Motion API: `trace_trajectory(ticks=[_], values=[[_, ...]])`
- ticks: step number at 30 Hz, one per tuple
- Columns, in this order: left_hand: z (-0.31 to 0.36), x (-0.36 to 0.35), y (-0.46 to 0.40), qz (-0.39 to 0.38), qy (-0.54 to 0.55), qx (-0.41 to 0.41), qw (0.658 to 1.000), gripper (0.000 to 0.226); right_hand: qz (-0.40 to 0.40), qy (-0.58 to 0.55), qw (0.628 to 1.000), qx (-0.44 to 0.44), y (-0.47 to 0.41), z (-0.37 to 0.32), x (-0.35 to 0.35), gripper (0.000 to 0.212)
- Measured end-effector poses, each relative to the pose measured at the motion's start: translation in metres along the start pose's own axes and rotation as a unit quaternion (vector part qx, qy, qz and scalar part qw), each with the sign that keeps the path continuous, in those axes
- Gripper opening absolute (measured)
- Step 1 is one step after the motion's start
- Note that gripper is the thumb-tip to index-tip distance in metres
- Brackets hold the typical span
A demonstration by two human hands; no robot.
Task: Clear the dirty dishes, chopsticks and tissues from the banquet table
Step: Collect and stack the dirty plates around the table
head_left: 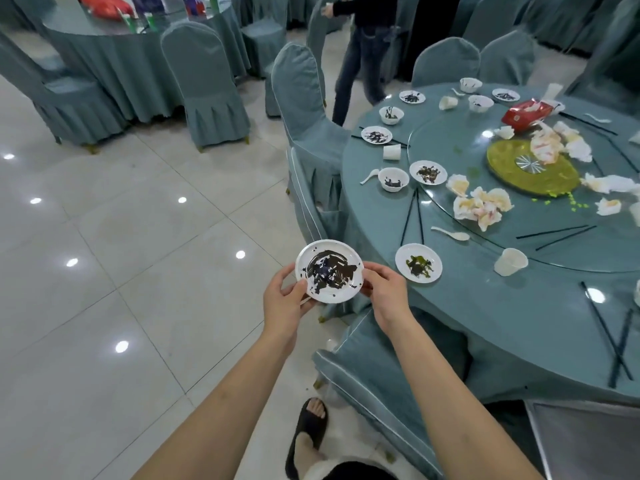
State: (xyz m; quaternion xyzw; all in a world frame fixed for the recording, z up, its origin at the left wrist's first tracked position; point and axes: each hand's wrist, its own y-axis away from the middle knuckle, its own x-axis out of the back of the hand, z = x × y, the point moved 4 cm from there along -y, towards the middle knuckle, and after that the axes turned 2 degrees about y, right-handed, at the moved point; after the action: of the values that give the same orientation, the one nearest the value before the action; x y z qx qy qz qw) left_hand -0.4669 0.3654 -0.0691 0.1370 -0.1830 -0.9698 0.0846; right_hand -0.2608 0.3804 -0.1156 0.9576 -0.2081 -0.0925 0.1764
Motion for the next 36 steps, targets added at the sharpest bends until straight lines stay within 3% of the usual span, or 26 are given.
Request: trace_trajectory(ticks=[4, 8, 13, 19, 24, 30, 36], values=[[0.0, -0.01, -0.048, -0.012, -0.03, 0.018, 0.999, 0.04, 0.029, -0.028, 0.999, -0.028, -0.041, 0.01, -0.004, 0.015], [-0.002, -0.02, -0.089, -0.022, -0.045, 0.035, 0.998, 0.04, 0.116, -0.051, 0.99, -0.063, -0.076, 0.02, 0.018, 0.014], [-0.009, -0.038, -0.11, -0.044, -0.047, 0.062, 0.996, 0.04, 0.258, -0.08, 0.953, -0.135, -0.106, 0.047, 0.071, 0.009], [-0.016, -0.064, -0.121, -0.073, -0.063, 0.081, 0.992, 0.039, 0.37, -0.069, 0.904, -0.203, -0.129, 0.082, 0.114, 0.01], [-0.017, -0.072, -0.127, -0.087, -0.072, 0.083, 0.99, 0.038, 0.37, -0.089, 0.898, -0.222, -0.151, 0.085, 0.128, 0.024], [-0.015, -0.074, -0.14, -0.091, -0.088, 0.078, 0.989, 0.038, 0.392, -0.161, 0.869, -0.255, -0.169, 0.091, 0.139, 0.018], [-0.007, -0.079, -0.151, -0.088, -0.088, 0.073, 0.99, 0.038, 0.402, -0.159, 0.862, -0.263, -0.175, 0.093, 0.143, 0.019]])
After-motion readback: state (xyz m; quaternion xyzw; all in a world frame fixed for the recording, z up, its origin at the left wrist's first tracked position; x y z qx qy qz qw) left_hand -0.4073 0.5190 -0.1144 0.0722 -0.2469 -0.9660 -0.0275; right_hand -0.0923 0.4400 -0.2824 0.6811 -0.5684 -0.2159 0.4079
